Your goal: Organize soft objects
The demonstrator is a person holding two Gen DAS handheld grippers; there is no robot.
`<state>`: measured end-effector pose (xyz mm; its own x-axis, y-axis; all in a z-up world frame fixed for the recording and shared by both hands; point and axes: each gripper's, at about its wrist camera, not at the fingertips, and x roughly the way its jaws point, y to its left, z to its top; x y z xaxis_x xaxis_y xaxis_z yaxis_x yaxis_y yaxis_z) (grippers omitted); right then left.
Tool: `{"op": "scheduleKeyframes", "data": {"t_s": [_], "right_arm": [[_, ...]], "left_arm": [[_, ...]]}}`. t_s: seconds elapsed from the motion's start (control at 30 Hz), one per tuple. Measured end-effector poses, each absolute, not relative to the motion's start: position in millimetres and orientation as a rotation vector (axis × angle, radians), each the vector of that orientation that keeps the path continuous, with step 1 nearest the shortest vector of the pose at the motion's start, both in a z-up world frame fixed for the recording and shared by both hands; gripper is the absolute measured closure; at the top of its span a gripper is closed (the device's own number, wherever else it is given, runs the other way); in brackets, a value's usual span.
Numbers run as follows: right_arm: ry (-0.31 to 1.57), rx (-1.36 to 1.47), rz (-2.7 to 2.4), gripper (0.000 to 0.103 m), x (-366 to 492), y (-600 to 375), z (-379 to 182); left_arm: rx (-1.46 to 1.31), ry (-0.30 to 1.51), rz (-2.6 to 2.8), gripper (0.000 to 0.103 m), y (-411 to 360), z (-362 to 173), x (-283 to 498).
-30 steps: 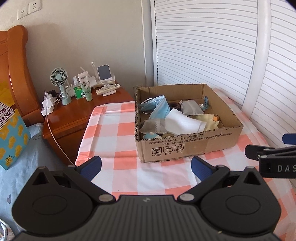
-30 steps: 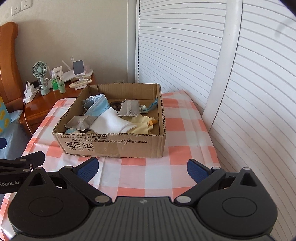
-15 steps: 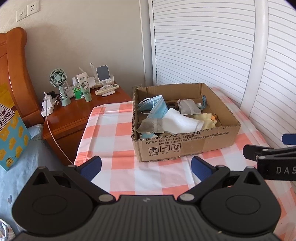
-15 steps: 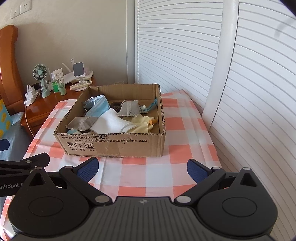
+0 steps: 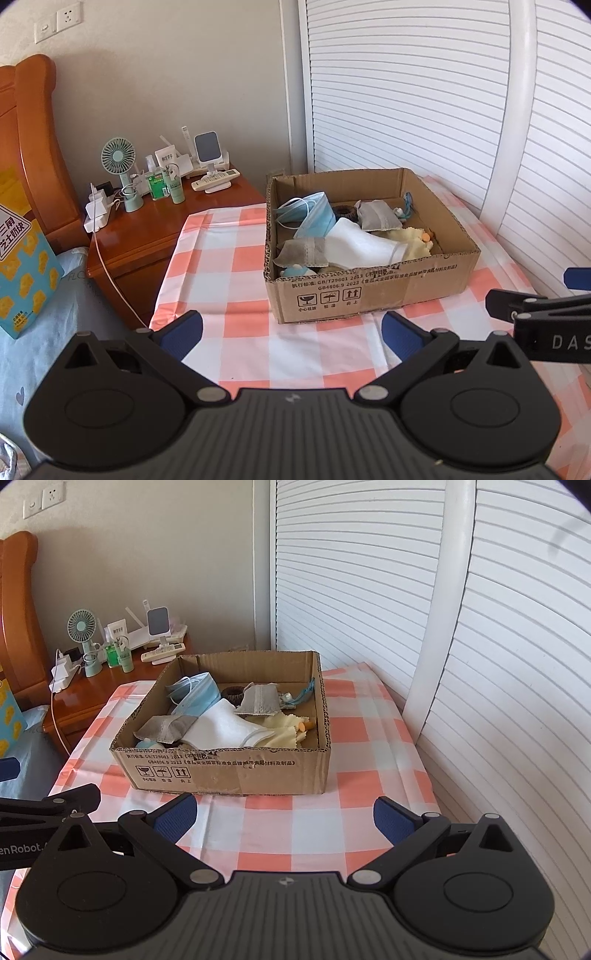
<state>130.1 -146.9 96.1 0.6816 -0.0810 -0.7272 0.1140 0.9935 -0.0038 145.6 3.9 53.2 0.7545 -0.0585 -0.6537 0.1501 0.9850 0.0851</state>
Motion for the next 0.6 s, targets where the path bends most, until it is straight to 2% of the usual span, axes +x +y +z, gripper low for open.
{"op": "scheduleKeyframes", "data": {"t_s": [0.6], "right_arm": [[0.804,0.041,-0.105,0.000,126.4,-146.0,99.6]], "left_arm": [[0.133,0.706,-0.109,0.001,4.4,55.1,143.3]]}}
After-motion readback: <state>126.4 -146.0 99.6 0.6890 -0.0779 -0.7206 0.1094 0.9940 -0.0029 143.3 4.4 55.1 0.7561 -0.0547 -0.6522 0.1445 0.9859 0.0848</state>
